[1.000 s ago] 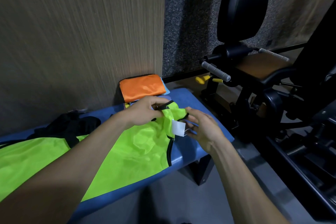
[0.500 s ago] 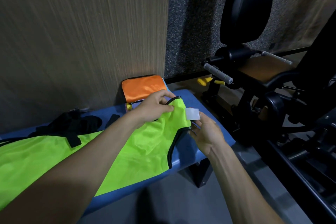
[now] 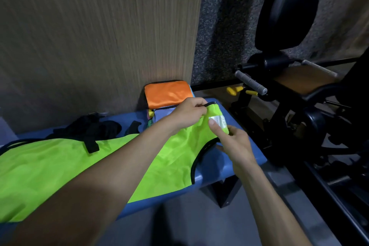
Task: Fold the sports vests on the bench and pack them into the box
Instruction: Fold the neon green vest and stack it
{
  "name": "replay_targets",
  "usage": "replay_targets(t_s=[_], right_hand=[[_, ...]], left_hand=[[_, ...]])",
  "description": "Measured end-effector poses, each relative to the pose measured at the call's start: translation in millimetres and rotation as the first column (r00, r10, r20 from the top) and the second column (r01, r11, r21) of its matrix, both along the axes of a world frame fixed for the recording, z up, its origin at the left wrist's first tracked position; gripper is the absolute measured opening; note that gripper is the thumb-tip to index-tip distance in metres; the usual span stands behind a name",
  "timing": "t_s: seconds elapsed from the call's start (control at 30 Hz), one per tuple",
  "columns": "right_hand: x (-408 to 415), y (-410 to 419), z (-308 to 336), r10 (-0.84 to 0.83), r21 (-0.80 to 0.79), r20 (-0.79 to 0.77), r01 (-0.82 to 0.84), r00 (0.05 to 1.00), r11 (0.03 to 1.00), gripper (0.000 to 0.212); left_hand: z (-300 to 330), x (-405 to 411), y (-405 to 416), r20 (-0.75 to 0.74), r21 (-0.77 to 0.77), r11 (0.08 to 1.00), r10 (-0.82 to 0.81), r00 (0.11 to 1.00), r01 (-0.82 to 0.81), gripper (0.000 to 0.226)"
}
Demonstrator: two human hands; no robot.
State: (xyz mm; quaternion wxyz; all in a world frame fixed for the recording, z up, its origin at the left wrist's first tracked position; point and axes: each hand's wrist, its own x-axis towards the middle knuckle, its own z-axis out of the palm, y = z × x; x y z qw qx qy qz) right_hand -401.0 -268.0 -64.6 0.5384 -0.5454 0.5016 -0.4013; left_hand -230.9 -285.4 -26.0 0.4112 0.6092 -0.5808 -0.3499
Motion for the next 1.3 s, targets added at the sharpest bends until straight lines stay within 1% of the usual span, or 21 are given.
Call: replay_targets(t_s=[0.03,0.13,0.23,0.27,0.37,0.4,0.47,0.5,0.57,0.63,0.7,0.77,0.8,0.87,0.93,1.0,1.07,1.1,1.2,1.23,1.3], right_hand=[[-2,-1,-1,0.011,-0.029,-0.058,-0.013,0.998,1.000,0.065],[-6,-9,-3,0.041,-0.040,-0.176,-0.049,0.983,0.998,0.050],[-6,-19,-7,-0.004,-0.101,-0.279,-0.025,0.960,0.995,0.063],[-5,-23,-5,-0.005,-0.113,-0.278,-0.028,0.960,0.993,0.059],[-5,-34,5,0.139,-0.048,-0.145,-0.147,0.980,0.988,0.033],[-4,-36,7,0.187,-0.047,-0.150,-0.196,0.971,0.979,0.027],[-2,-40,5,0.229,-0.092,-0.270,-0.261,0.935,0.961,0.006],[0,-42,3,0.209,-0.116,-0.333,-0.260,0.919,0.958,0.008],[1,-46,-2,0.144,-0.135,-0.428,-0.220,0.892,0.966,0.031],[-1,-48,0,0.089,-0.165,-0.472,-0.187,0.877,0.968,0.035],[-4,-50,1,0.063,-0.184,-0.476,-0.169,0.877,0.968,0.030],[-4,-49,5,0.050,-0.197,-0.472,-0.161,0.880,0.967,0.024],[-3,-48,6,0.051,-0.191,-0.458,-0.154,0.887,0.969,0.026],[-1,-46,9,0.041,-0.196,-0.426,-0.136,0.904,0.971,0.040],[4,-39,14,0.036,-0.199,-0.399,-0.125,0.916,0.972,0.057],[9,-29,18,0.031,-0.198,-0.362,-0.109,0.932,0.974,0.073],[12,-19,20,0.032,-0.193,-0.308,-0.096,0.951,0.977,0.073],[13,-14,21,0.030,-0.186,-0.277,-0.084,0.960,0.979,0.070],[10,-4,25,0.002,-0.139,-0.185,-0.028,0.983,0.990,0.061],[8,-1,26,-0.005,-0.107,-0.148,-0.011,0.989,0.994,0.054],[6,5,28,-0.032,-0.049,-0.102,0.027,0.994,0.998,0.029]], left_hand=[[0,-2,0,-0.011,0.004,1.000,0.001,1.000,-0.001,0.020],[1,-5,-1,0.008,-0.006,0.999,-0.037,0.999,0.037,0.018],[0,-6,-2,0.098,-0.003,0.993,-0.115,0.989,0.116,0.021],[0,-6,-2,0.113,0.003,0.991,-0.136,0.984,0.136,0.021],[0,-6,1,0.153,0.002,0.983,-0.179,0.972,0.181,0.020],[0,-6,2,0.164,0.002,0.982,-0.188,0.968,0.190,0.021],[1,-6,5,0.174,-0.008,0.980,-0.197,0.965,0.201,0.026],[1,-7,7,0.174,-0.016,0.979,-0.197,0.965,0.203,0.030],[1,-6,9,0.173,-0.029,0.978,-0.197,0.965,0.205,0.037],[0,-3,13,0.202,-0.058,0.978,-0.183,0.962,0.198,0.042],[-2,2,21,0.285,-0.132,0.981,-0.096,0.954,0.138,0.045],[-10,7,39,0.348,-0.258,0.966,0.070,0.935,0.024,0.045],[-16,10,54,0.359,-0.313,0.950,0.135,0.924,-0.017,0.043],[-34,17,88,0.410,-0.382,0.924,0.201,0.890,-0.032,0.037],[-58,30,120,0.524,-0.393,0.919,0.245,0.816,-0.024,0.033],[-80,45,142,0.614,-0.381,0.922,0.308,0.727,-0.070,0.033],[-97,61,155,0.672,-0.339,0.931,0.342,0.657,-0.137,0.039],[-105,67,160,0.712,-0.283,0.946,0.318,0.626,-0.158,0.045],[-119,79,176,0.823,-0.012,0.993,0.078,0.562,-0.120,0.064],[-120,80,180,0.821,0.045,0.996,0.009,0.570,-0.081,0.067],[-115,78,188,0.807,0.074,0.997,-0.053,0.588,-0.011,0.074]])
